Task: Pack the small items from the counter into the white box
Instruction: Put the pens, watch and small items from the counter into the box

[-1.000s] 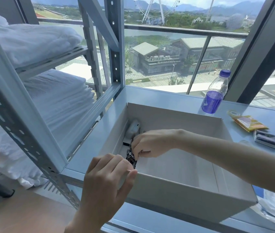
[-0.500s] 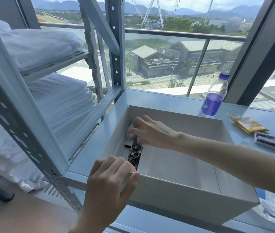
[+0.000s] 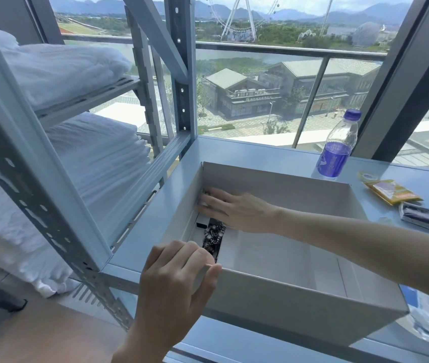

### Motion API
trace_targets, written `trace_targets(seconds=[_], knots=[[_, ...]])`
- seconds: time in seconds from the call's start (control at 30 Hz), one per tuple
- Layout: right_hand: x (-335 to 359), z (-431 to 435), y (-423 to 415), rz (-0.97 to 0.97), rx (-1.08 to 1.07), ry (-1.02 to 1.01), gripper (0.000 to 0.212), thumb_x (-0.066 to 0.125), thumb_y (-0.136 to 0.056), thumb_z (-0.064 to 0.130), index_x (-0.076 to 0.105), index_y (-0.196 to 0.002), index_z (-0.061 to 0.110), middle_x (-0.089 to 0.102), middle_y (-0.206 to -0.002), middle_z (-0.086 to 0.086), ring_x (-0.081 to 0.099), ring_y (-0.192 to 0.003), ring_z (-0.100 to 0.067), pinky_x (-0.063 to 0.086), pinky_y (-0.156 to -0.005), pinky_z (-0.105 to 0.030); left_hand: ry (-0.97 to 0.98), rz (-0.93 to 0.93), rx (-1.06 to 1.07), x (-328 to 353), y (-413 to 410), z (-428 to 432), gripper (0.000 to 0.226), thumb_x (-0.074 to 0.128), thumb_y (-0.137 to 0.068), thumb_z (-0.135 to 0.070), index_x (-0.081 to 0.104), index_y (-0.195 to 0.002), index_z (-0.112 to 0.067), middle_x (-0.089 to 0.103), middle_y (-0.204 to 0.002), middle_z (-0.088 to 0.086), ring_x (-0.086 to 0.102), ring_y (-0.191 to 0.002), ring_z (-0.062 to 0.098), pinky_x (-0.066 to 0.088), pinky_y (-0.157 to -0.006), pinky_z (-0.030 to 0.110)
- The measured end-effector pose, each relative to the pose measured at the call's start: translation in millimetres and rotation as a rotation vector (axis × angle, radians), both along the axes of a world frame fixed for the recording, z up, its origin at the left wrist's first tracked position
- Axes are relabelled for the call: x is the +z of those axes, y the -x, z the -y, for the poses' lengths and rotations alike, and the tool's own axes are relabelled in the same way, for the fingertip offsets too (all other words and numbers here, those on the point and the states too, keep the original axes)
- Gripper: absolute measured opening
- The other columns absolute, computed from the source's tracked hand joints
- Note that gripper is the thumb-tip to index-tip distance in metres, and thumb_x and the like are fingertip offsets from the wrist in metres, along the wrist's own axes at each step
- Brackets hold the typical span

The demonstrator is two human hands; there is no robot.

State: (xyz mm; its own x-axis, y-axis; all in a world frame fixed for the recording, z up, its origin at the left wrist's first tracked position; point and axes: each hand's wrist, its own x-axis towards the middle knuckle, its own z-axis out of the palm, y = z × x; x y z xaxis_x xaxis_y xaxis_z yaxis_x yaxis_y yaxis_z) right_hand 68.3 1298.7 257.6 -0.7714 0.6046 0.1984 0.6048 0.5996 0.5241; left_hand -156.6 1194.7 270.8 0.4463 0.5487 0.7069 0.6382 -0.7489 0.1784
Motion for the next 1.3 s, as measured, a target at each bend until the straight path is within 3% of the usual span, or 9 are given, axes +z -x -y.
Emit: trace_targets(seconds=[0.27, 0.33, 0.47, 0.6, 0.73, 0.9, 1.1, 1.2, 1.3], knots=[[-9, -1, -3, -0.154, -0.020, 0.228, 0.071, 0.054, -0.085, -0.001, 0.021, -0.146, 0.015, 0.011, -0.147, -0.010, 0.008, -0.139, -0.033, 0.051, -0.088, -0.047, 0.024, -0.016, -0.004, 1, 1, 0, 0.044, 0.029, -0.099, -0.040, 0.061, -0.073, -0.023, 0.059, -0.074, -0.012, 0.053, -0.074, 0.013, 0.032, -0.073, 0.027], [-7, -1, -2, -0.160, -0.024, 0.233, 0.072, 0.055, -0.085, 0.002, 0.020, -0.145, 0.020, 0.011, -0.146, -0.008, 0.011, -0.137, -0.035, 0.054, -0.080, -0.047, 0.021, -0.018, -0.003, 1, 1, 1, 0.044, 0.030, -0.099, -0.039, 0.061, -0.074, -0.022, 0.059, -0.074, -0.012, 0.053, -0.074, 0.013, 0.033, -0.073, 0.027], [14, 0, -3, -0.176, -0.004, 0.209, 0.074, 0.059, -0.076, 0.001, 0.029, -0.140, 0.024, 0.016, -0.145, -0.007, 0.023, -0.134, -0.035, 0.049, -0.047, -0.027, 0.032, -0.024, 0.003, 1, 1, 1, 0.043, 0.029, -0.099, -0.039, 0.061, -0.074, -0.023, 0.058, -0.074, -0.012, 0.054, -0.074, 0.014, 0.035, -0.072, 0.029], [37, 2, -12, -0.164, 0.021, 0.145, 0.064, 0.055, -0.077, 0.003, 0.041, -0.137, 0.021, 0.025, -0.143, -0.012, 0.029, -0.133, -0.031, 0.054, -0.079, -0.034, 0.044, -0.060, 0.009, 6, 0, 3, 0.043, 0.028, -0.098, -0.040, 0.062, -0.077, -0.024, 0.057, -0.073, -0.013, 0.056, -0.074, 0.014, 0.036, -0.072, 0.030], [57, 30, -31, -0.122, -0.051, 0.095, 0.059, 0.066, -0.077, 0.009, 0.048, -0.132, 0.021, 0.043, -0.137, -0.014, 0.040, -0.128, -0.030, 0.054, -0.086, -0.036, 0.035, -0.164, 0.020, 12, -26, 10, 0.046, 0.027, -0.096, -0.046, 0.066, -0.085, -0.025, 0.061, -0.077, -0.012, 0.058, -0.075, 0.017, 0.039, -0.071, 0.037], [73, 107, -82, -0.201, -0.272, 0.017, 0.042, 0.062, -0.082, 0.023, 0.056, -0.124, 0.021, 0.048, -0.134, -0.010, 0.038, -0.131, -0.026, 0.040, -0.097, -0.035, 0.006, -0.195, -0.146, 16, -79, 34, 0.045, 0.034, -0.093, -0.052, 0.067, -0.086, -0.023, 0.063, -0.082, -0.007, 0.059, -0.076, 0.020, 0.043, -0.069, 0.038], [60, 225, -161, -0.412, -0.702, -0.034, 0.042, 0.070, -0.078, 0.015, 0.060, -0.119, 0.016, 0.053, -0.128, -0.013, 0.045, -0.125, -0.028, 0.046, -0.098, -0.048, 0.006, -0.309, -0.319, 23, -136, 58, 0.056, 0.041, -0.083, -0.055, 0.053, -0.128, -0.024, 0.057, -0.125, 0.005, 0.055, -0.107, 0.027, 0.042, -0.082, 0.042], [33, 277, -184, -0.446, -0.902, 0.037, 0.041, 0.067, -0.081, 0.020, 0.055, -0.120, 0.021, 0.053, -0.127, -0.009, 0.047, -0.122, -0.027, 0.049, -0.092, -0.051, 0.037, -0.374, -0.378, 30, -164, 69, 0.056, 0.037, -0.082, -0.055, 0.055, -0.124, -0.022, 0.057, -0.126, 0.006, 0.055, -0.111, 0.028, 0.048, -0.083, 0.044], [4, 312, -192, -0.470, -0.994, 0.179, 0.038, 0.053, -0.091, 0.033, 0.048, -0.128, 0.026, 0.047, -0.136, -0.007, 0.041, -0.129, -0.026, 0.040, -0.103, -0.048, 0.023, -0.421, -0.447, 27, -186, 81, 0.048, 0.043, -0.081, -0.047, 0.062, -0.116, -0.020, 0.060, -0.123, 0.006, 0.056, -0.113, 0.028, 0.048, -0.087, 0.045]])
